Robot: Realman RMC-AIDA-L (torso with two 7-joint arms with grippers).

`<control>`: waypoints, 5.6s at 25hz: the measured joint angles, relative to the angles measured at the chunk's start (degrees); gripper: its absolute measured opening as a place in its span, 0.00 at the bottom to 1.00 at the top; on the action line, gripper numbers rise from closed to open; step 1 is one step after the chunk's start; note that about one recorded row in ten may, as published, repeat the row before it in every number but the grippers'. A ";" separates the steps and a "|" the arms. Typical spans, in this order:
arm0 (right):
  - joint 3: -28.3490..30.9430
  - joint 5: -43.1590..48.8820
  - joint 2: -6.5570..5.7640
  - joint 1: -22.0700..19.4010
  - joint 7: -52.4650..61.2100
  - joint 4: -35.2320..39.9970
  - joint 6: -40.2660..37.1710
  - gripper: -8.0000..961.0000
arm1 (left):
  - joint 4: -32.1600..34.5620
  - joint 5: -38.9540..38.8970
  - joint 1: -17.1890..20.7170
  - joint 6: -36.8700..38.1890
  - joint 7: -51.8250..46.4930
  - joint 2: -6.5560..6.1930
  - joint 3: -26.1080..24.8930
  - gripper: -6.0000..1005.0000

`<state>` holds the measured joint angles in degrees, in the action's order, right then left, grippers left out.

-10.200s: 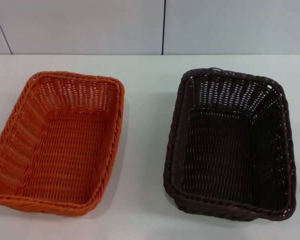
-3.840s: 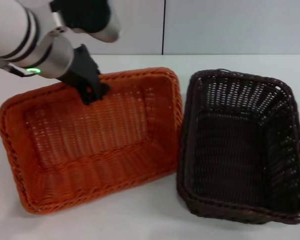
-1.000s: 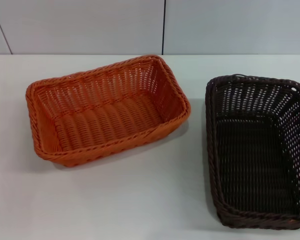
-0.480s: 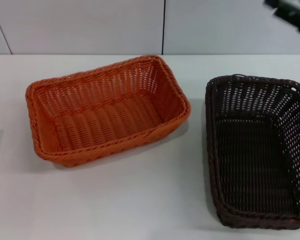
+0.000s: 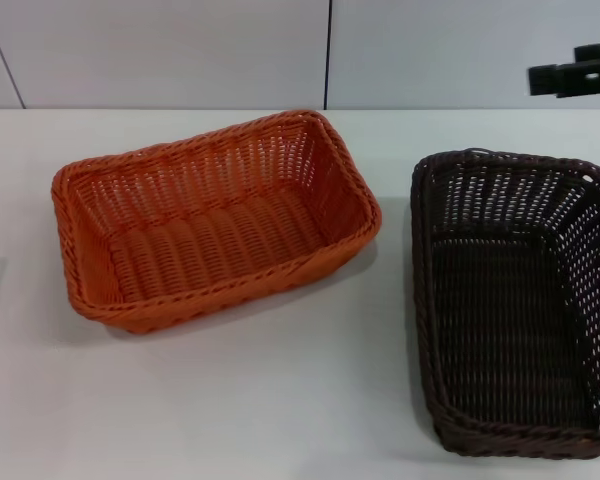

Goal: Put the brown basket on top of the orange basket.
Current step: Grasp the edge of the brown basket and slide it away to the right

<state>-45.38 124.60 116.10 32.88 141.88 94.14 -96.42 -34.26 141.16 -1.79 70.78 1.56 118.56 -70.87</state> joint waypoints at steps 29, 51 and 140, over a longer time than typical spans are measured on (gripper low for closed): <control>-1.86 23.75 -4.87 13.68 -5.61 -7.86 -15.62 0.84 | 2.14 -1.28 -1.46 -1.46 -0.38 0.00 0.13 0.84; -14.53 18.42 -0.06 14.58 -5.62 -7.42 -28.73 0.84 | 3.67 -1.23 -1.92 -1.55 -2.33 0.09 0.13 0.84; -40.31 24.37 2.73 12.84 -5.26 -7.77 -19.65 0.23 | 7.63 -2.64 -5.17 -1.80 -2.35 -0.19 -2.11 0.84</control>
<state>-85.69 148.97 118.83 45.71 136.63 86.36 -116.07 -26.62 138.52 -6.96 68.97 -0.79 118.37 -72.99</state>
